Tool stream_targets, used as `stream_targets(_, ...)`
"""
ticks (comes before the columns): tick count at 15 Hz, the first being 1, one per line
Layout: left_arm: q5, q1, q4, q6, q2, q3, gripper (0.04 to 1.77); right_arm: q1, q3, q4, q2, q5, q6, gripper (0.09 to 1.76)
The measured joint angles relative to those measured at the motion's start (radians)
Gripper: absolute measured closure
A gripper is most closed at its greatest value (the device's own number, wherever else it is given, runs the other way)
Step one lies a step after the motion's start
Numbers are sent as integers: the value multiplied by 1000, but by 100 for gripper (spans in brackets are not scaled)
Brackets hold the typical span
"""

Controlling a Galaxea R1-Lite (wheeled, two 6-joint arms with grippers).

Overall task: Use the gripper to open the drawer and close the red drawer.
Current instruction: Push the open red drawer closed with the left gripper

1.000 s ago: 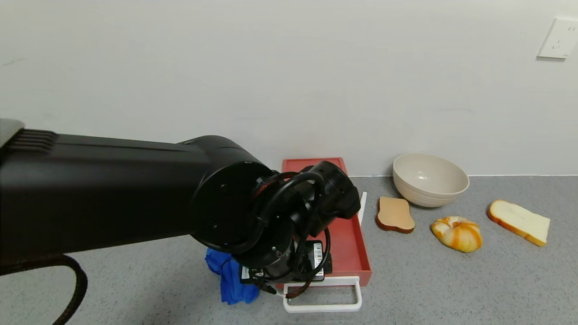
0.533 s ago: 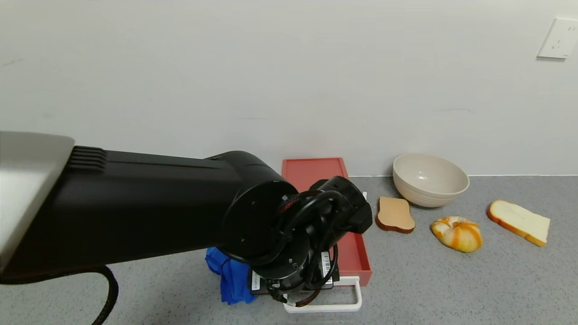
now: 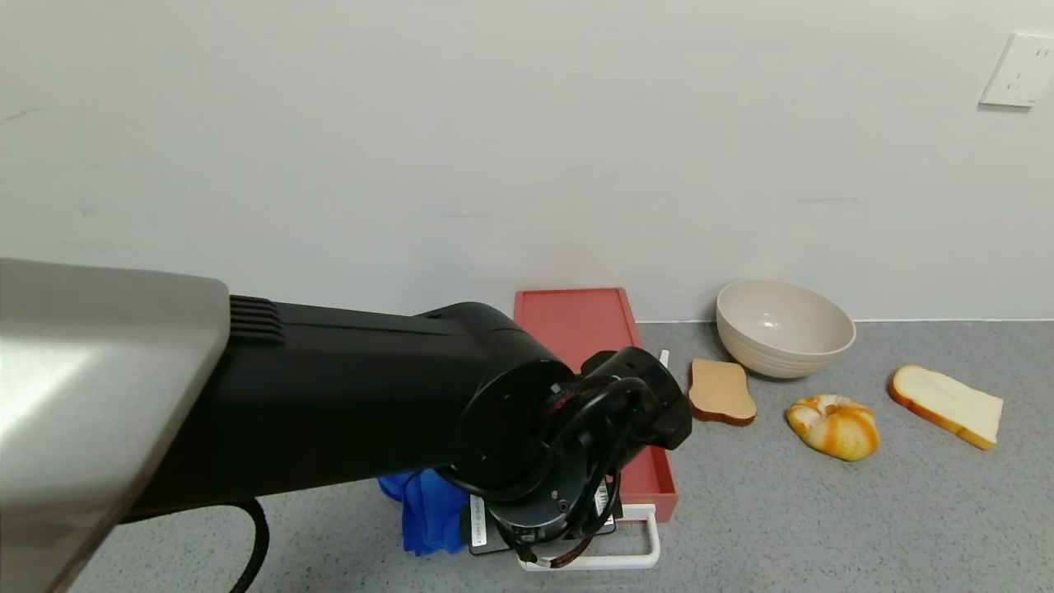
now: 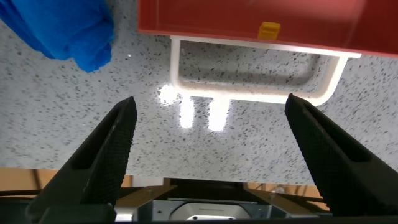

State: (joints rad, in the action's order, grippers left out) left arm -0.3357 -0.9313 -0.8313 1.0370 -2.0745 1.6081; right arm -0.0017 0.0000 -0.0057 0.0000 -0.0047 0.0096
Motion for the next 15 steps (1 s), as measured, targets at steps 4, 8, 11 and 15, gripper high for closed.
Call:
stream_targets(4,23,0,22,35,-33,8,9,0,0,0,0,0,0,14)
stream_targets(8,46,0,33,79,-64,5,9,0,0,0,0,0,-1,14)
stream_targets(11,60,-1,40,107,-86,-3,9,0,0,0,0,0,-1,14)
stream_targets(15,93,-3,43,116,-97,-5,9,0,0,0,0,0,-1,14)
